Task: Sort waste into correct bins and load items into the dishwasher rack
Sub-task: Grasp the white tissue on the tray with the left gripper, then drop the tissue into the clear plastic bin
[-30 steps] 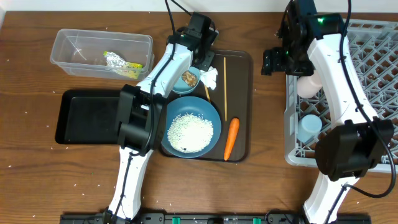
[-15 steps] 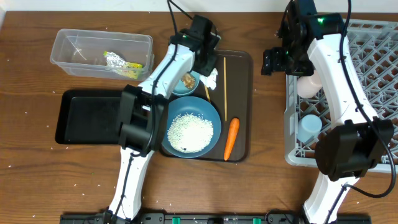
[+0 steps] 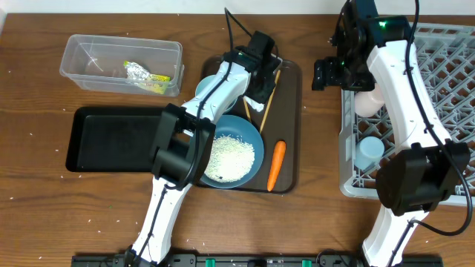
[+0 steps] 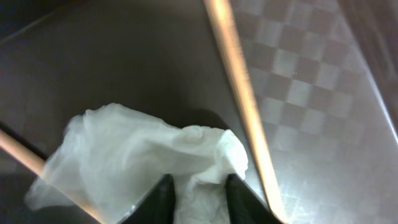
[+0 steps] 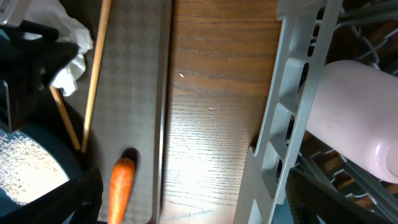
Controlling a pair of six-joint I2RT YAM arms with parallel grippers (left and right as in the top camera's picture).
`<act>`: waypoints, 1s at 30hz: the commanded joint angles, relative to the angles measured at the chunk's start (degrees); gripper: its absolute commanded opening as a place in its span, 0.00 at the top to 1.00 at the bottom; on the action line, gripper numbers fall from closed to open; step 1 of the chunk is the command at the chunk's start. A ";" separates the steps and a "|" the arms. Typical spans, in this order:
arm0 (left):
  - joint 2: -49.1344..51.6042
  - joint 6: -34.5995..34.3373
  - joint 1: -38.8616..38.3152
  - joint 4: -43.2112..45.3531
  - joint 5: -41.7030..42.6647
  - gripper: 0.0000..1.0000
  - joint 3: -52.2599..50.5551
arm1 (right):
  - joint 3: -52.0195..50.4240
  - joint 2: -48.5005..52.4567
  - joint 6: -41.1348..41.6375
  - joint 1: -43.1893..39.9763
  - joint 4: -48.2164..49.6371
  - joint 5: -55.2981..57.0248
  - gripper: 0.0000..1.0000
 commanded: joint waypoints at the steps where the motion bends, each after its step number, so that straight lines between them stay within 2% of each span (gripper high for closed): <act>1: 1.25 -0.28 0.39 -0.22 -0.72 0.92 -0.42 | 0.70 -0.81 0.33 -0.70 -0.09 0.81 0.13; 8: -0.79 -0.31 0.55 -2.84 -0.72 0.94 1.81 | 0.70 -0.81 0.09 -0.70 -0.07 0.81 0.13; 15: -11.06 -0.26 3.50 -4.07 -3.65 0.94 4.96 | 0.70 -0.81 0.11 -0.70 -0.02 0.81 0.13; 22: -16.52 -0.28 12.39 -4.37 -12.20 0.94 4.94 | 0.70 -0.81 0.15 -0.68 0.28 0.76 0.12; 30: -15.67 -0.57 24.85 -7.56 -12.20 0.94 3.43 | 0.70 -0.81 0.15 -0.68 0.61 0.76 0.12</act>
